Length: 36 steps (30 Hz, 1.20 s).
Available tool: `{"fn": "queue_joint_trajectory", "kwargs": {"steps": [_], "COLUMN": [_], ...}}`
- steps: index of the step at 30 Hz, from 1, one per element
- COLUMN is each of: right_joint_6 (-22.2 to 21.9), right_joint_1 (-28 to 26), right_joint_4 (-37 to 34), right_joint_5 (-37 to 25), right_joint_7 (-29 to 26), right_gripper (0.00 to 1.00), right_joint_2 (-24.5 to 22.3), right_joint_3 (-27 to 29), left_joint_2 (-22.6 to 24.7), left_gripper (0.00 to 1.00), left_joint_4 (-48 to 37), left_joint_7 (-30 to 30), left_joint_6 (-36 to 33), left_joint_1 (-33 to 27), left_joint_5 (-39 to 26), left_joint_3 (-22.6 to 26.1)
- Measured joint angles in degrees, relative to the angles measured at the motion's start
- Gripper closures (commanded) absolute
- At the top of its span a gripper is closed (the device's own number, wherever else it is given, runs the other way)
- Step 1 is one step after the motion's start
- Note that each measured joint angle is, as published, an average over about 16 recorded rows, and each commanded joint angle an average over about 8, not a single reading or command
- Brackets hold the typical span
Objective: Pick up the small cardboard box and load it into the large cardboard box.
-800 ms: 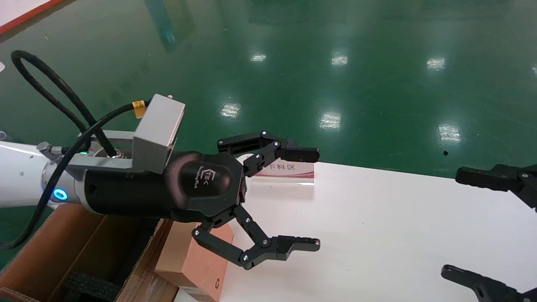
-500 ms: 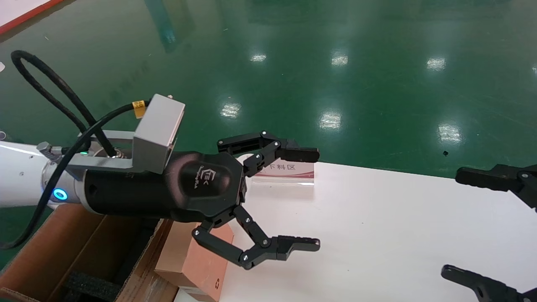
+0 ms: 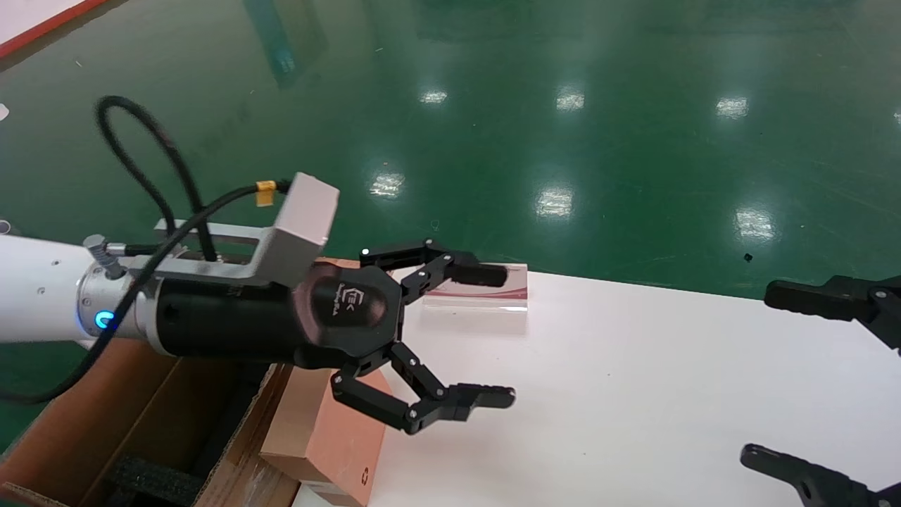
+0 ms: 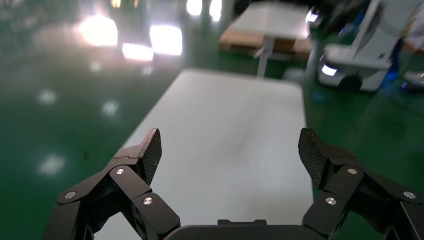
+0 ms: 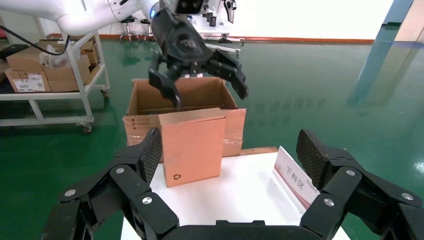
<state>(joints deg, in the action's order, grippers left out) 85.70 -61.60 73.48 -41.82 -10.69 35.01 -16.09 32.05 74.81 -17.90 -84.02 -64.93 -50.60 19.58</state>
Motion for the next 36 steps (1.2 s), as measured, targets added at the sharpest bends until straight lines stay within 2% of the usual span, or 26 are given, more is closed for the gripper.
{"fn": "queue_joint_trajectory", "kwargs": {"steps": [10, 19, 27, 36], "right_joint_6": [-0.01, -0.03, -0.04, -0.06], "right_joint_1": [-0.01, -0.02, -0.03, -0.04], "right_joint_4": [-0.01, -0.01, -0.01, -0.01], "right_joint_5": [0.03, 0.06, 0.08, 0.1], "right_joint_7": [0.02, 0.04, 0.06, 0.08], "right_gripper": [0.0, 0.0, 0.0, 0.0], "right_joint_2": [-0.02, -0.03, -0.05, -0.06], "right_joint_3": [-0.05, -0.08, -0.12, -0.16], "left_joint_2": [0.5, 4.72, 8.31, 11.74], "left_gripper": [0.0, 0.0, 0.0, 0.0], "left_joint_4": [2.18, 2.54, 2.74, 2.93], "left_joint_7": [-14.8, -30.99, -44.69, -56.68], "left_joint_6": [-3.33, -6.68, -6.94, -6.73], "left_joint_1": [-13.45, -29.82, -42.24, -53.09], "left_joint_5": [-17.91, -32.02, -38.05, -39.07], "left_joint_3": [9.64, 24.93, 40.79, 56.64]}}
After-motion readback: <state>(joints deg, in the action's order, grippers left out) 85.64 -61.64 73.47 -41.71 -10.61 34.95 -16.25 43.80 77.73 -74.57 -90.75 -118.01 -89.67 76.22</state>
